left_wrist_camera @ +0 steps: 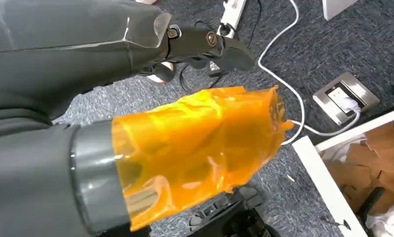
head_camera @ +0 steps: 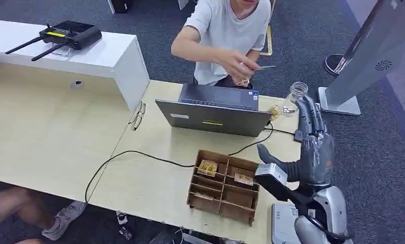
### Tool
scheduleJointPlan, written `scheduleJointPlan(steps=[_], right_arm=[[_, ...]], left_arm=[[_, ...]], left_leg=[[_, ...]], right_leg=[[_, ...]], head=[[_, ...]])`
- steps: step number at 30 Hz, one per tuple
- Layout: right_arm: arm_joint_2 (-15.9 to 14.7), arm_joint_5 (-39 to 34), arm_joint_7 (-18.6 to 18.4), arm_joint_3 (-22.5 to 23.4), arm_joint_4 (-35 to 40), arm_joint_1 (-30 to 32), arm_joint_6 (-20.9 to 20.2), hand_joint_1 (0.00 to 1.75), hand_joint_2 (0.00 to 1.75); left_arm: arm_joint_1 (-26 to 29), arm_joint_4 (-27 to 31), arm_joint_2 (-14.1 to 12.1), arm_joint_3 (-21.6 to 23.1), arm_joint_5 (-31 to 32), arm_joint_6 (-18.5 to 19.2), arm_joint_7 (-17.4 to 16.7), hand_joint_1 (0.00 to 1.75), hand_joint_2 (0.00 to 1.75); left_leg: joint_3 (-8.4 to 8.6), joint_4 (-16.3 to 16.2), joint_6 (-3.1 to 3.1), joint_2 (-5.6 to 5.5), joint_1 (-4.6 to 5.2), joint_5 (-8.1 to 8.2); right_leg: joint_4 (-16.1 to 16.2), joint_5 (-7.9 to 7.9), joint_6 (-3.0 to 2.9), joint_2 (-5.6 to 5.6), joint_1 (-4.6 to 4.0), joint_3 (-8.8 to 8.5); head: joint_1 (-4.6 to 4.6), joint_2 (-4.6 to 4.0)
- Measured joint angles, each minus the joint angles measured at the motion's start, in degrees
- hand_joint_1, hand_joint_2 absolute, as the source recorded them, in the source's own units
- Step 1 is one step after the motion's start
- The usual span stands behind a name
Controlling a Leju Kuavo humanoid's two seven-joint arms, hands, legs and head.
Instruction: Pass the card to the sensor for recognition and then transmit it.
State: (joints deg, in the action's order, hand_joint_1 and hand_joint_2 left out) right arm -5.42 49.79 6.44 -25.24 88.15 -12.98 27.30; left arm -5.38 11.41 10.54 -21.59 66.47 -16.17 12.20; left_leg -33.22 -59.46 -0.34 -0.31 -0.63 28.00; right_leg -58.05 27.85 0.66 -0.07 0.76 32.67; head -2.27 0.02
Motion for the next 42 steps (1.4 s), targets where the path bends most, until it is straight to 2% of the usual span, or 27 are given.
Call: scheduleJointPlan(steps=[8,15,20,25,32,33,40,42], right_arm=[[0.1,-3.0,3.1,-0.4,5.8,5.0,2.2,0.0,0.0],[0.1,-7.1,5.4,-0.7,12.1,10.6,2.0,0.0,0.0],[0.0,-11.2,9.1,-0.9,16.0,16.2,2.2,0.0,0.0],[-0.5,-15.4,12.7,-0.9,18.8,21.3,2.1,0.0,0.0],[-1.8,-18.3,14.5,-2.1,20.5,26.2,2.6,0.0,0.0],[-2.0,-18.5,14.5,-2.3,20.5,26.7,2.8,0.0,1.75],[-3.2,-19.3,14.3,-3.5,20.1,28.5,4.1,0.0,1.75],[-3.7,-18.8,12.9,-4.0,19.6,28.5,5.1,0.0,1.75]], left_arm=[[0.7,0.0,-0.1,-0.2,-1.6,-1.1,0.5,0.0,0.0],[1.0,0.0,-0.1,-1.1,-3.9,-1.9,0.9,0.0,0.0],[1.6,0.0,-0.1,-2.3,-5.5,-2.9,1.6,0.0,0.0],[2.3,0.0,-0.1,-3.5,-6.8,-3.7,2.4,0.0,0.0],[2.9,0.0,-0.2,-5.0,-8.1,-4.3,3.3,0.0,0.0],[3.0,0.0,-0.2,-5.1,-8.2,-4.3,3.4,0.0,0.0],[3.2,0.0,-0.2,-6.1,-8.5,-4.4,3.5,0.0,0.0],[3.2,0.0,-0.2,-6.2,-8.5,-4.4,3.5,0.0,0.0]], left_leg=[[-0.01,0.0,0.0,-0.01,0.0,0.01],[-0.02,0.0,0.0,0.0,0.0,0.01],[-0.03,0.0,0.02,0.0,0.0,0.03],[-0.03,0.0,-0.02,0.0,0.0,0.07],[-0.03,0.0,-0.02,0.01,0.0,0.07],[-0.03,0.0,-0.02,0.01,0.0,0.07],[-0.03,0.0,-0.02,0.02,0.0,0.07],[-0.03,0.0,-0.02,0.02,0.0,0.07]], right_leg=[[0.0,0.02,0.01,-0.01,0.0,0.01],[0.0,0.02,0.01,-0.01,0.0,0.03],[0.0,0.05,0.02,-0.01,0.0,0.04],[0.0,0.06,0.02,0.0,0.0,0.04],[0.0,0.07,0.01,0.0,0.0,0.04],[0.0,0.07,0.01,0.0,0.0,0.04],[0.0,0.07,0.01,0.0,0.0,0.04],[0.0,0.07,0.01,0.0,0.0,0.04]], head=[[0.02,0.0],[0.02,0.0],[0.02,0.0],[0.02,0.0],[0.04,0.0],[0.02,0.0],[0.02,0.0],[0.02,0.0]])
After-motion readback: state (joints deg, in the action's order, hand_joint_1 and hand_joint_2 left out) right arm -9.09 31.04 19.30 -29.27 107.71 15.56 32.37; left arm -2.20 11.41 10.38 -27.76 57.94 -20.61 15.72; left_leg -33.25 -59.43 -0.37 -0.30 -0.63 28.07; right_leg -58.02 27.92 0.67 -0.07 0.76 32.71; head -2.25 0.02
